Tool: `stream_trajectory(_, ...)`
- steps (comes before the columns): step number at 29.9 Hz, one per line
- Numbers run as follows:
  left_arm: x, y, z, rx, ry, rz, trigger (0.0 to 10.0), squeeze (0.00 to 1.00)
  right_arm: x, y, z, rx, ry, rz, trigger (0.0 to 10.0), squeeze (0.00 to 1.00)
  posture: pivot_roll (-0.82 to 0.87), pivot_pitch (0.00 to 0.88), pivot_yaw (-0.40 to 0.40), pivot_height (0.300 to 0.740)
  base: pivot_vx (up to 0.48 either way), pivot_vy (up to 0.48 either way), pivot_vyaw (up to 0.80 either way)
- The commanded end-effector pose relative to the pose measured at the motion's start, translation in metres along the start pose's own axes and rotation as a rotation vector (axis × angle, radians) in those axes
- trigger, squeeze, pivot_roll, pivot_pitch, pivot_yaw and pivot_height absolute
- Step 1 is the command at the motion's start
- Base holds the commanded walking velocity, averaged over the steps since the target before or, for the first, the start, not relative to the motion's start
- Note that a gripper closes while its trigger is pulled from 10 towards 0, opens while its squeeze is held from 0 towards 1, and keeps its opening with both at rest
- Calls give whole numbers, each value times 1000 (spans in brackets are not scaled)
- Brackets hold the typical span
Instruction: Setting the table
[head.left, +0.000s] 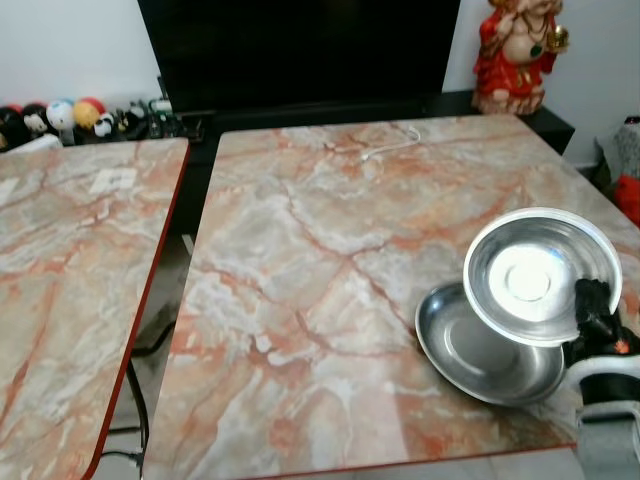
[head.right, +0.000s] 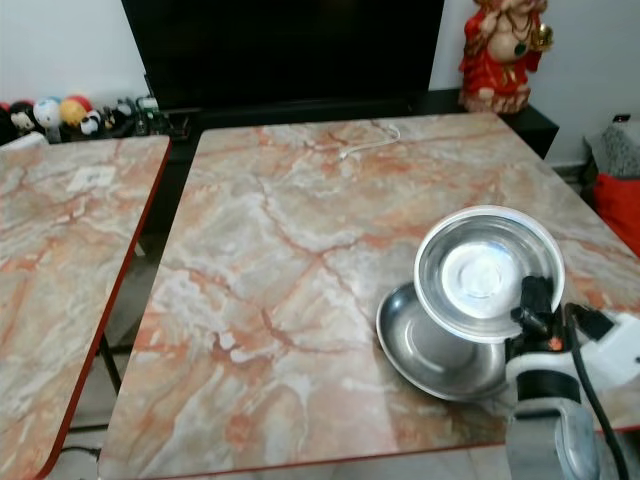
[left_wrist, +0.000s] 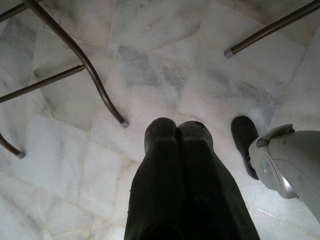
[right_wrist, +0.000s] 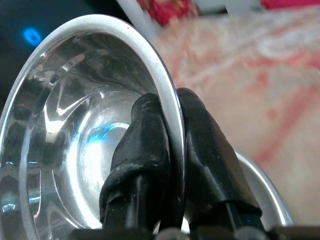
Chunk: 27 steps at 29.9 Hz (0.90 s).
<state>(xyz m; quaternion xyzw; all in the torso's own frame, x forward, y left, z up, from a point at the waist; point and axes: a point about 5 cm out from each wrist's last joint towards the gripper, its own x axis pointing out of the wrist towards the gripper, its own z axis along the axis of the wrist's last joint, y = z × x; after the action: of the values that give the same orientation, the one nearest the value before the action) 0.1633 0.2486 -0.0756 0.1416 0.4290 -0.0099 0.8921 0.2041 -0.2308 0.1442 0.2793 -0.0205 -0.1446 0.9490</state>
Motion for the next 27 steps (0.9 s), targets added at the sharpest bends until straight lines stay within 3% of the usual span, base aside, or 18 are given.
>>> stream_trajectory(1,-1,3,-4,7,20,4,10000,0,-2,7,6,9,-18,15,10000,0,-43,12,26,740,0,0,0)
stream_trajectory(5,-1,3,-3,8,19,1,10000,0,5,3,8,-14,-24,-14,10000,0,-41,9,24,740,0,0,0)
stream_trajectory(7,-1,3,-3,7,18,1,10000,0,9,5,2,-59,22,-8,10000,0,-37,7,21,740,0,0,0)
stream_trajectory(10,-1,4,-3,6,19,3,10000,0,13,6,-4,-50,58,-21,10000,0,-37,7,21,740,0,0,0)
stream_trajectory(15,-2,5,-5,8,22,5,10000,0,16,-5,-11,-88,93,-102,10000,0,-29,3,17,740,0,0,0)
stream_trajectory(18,-1,4,-2,15,12,2,10000,0,17,-12,-17,-52,117,-161,10000,0,-30,0,20,740,0,0,0)
stream_trajectory(27,1,4,4,24,-8,-2,10000,0,16,-14,-28,-36,168,-175,10000,0,-29,0,26,740,0,0,0)
